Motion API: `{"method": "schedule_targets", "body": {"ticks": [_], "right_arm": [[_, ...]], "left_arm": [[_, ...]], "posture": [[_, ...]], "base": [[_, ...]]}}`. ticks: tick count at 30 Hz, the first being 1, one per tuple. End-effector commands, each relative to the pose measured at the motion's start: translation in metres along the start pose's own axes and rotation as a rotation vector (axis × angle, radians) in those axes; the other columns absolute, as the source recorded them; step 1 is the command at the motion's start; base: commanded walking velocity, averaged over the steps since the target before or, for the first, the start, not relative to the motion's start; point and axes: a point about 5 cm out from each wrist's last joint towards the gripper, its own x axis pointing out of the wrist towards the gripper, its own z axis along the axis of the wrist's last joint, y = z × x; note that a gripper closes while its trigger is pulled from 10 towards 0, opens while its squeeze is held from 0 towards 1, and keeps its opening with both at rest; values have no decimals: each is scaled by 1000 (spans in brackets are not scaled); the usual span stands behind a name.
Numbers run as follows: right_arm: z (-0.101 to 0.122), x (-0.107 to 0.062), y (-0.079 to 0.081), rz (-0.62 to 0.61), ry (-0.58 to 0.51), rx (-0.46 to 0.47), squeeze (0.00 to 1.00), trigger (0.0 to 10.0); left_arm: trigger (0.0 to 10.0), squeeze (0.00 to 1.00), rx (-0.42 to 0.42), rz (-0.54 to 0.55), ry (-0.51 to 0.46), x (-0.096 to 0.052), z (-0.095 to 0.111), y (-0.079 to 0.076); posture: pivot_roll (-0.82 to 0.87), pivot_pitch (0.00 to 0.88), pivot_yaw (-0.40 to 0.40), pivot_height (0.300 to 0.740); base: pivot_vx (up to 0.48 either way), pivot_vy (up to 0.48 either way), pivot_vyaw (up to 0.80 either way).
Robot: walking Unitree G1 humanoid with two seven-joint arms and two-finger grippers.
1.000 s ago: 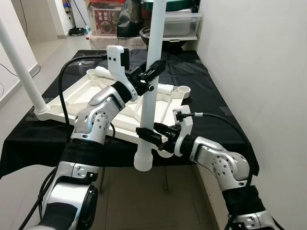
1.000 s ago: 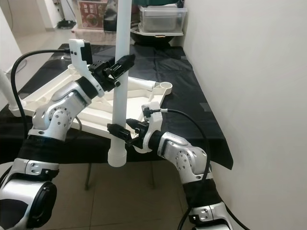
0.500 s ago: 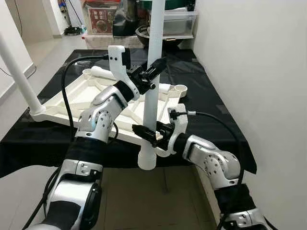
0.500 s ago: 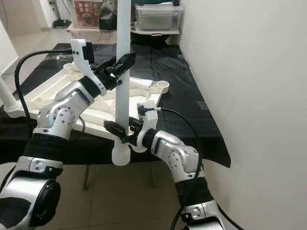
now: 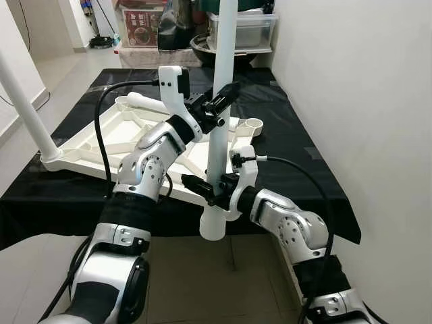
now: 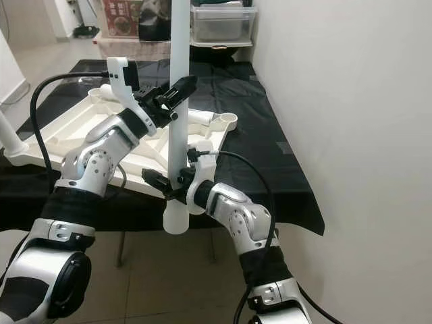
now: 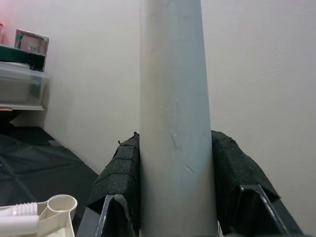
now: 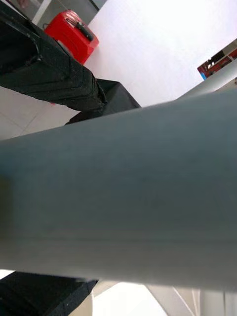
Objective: Building children table
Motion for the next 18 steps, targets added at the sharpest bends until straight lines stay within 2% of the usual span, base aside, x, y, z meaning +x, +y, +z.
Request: {"method": "schedule_targets", "body": {"ticks": [1,18], "right_arm": [[0,4,2,2,-2,-9,0,10000],[3,8,1,-5,-12,-26,0,10000]], "left_arm": [[10000,0,1,-34,-13,7,2,-7],[10000,0,-18,-51,-11,11,-5,-14]], "posture": [[53,71,-27,740],[52,66,-23,740]], "base": [[0,0,0],[0,0,0]]}}
